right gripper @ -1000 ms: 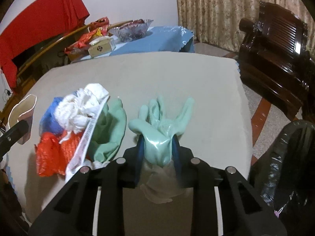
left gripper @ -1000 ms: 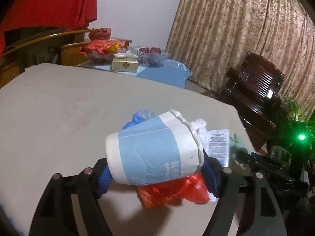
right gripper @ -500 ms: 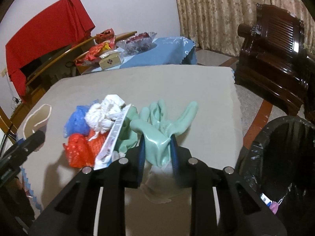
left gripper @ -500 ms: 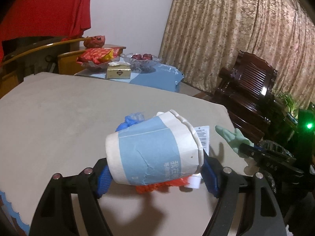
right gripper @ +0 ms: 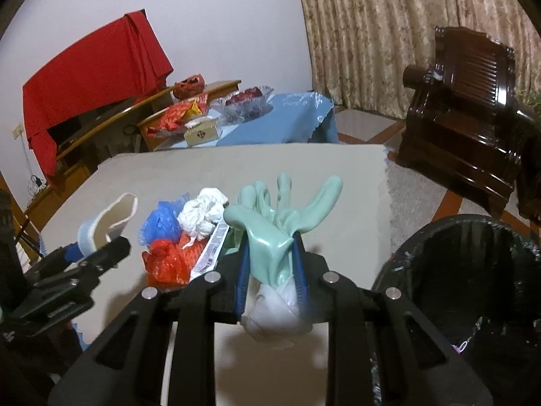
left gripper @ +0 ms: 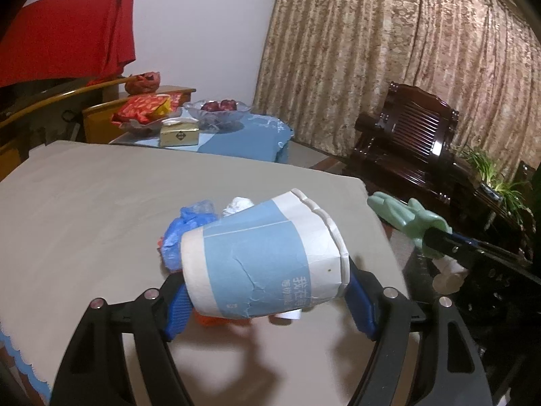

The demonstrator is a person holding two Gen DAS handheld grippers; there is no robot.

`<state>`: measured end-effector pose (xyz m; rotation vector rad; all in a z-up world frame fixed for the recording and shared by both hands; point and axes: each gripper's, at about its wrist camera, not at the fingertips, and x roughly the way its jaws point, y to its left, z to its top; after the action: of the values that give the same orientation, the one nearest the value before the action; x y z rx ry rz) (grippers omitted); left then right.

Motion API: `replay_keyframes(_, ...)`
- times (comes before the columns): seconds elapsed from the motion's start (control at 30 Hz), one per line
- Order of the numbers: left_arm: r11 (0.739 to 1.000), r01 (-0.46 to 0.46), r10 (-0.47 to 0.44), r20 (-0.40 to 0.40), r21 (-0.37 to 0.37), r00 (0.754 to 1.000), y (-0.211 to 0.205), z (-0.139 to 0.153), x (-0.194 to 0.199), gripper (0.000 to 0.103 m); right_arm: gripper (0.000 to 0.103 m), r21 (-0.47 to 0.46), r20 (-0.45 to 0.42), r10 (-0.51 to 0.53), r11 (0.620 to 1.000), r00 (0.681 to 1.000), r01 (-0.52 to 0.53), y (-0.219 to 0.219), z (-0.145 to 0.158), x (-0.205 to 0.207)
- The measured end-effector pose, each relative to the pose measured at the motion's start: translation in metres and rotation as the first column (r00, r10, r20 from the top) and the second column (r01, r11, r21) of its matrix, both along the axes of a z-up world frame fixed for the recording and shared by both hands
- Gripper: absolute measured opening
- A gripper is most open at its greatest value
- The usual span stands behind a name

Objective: Collect trash
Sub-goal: 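Grasp the mint-green gloves with the right tool while the left tool carries the cup to the bin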

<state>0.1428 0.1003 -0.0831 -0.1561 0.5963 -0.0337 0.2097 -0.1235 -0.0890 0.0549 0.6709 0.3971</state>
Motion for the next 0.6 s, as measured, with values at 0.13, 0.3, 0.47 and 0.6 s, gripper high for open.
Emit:
replay_keyframes(0.13, 1.000, 0.029, -0.029, 0.010, -0.002, 1.000, -0.013, 0.006, -0.003, 0.075, 0.022, 0.005, 0.030, -0.009, 1.000, 1.000, 0.009, -0.013, 0.013, -0.011)
replay_keyframes(0.3, 0.997, 0.073, -0.073, 0.027, 0.007, 0.997, -0.036, 0.014, -0.004, 0.075, 0.022, 0.006, 0.066, -0.049, 0.999, 0.997, 0.049, -0.038, 0.027, -0.027)
replay_keyframes(0.47, 0.990, 0.139, -0.140, 0.040, 0.011, 0.989, -0.068, 0.020, -0.002, 0.075, 0.022, 0.002, 0.091, -0.112, 0.994, 0.990, 0.112, -0.071, 0.035, -0.042)
replay_keyframes(0.6, 0.979, 0.205, -0.206, 0.050, 0.013, 0.977, -0.098, 0.023, -0.001, 0.075, 0.022, -0.007, 0.100, -0.174, 0.984, 0.980, 0.176, -0.103, 0.037, -0.053)
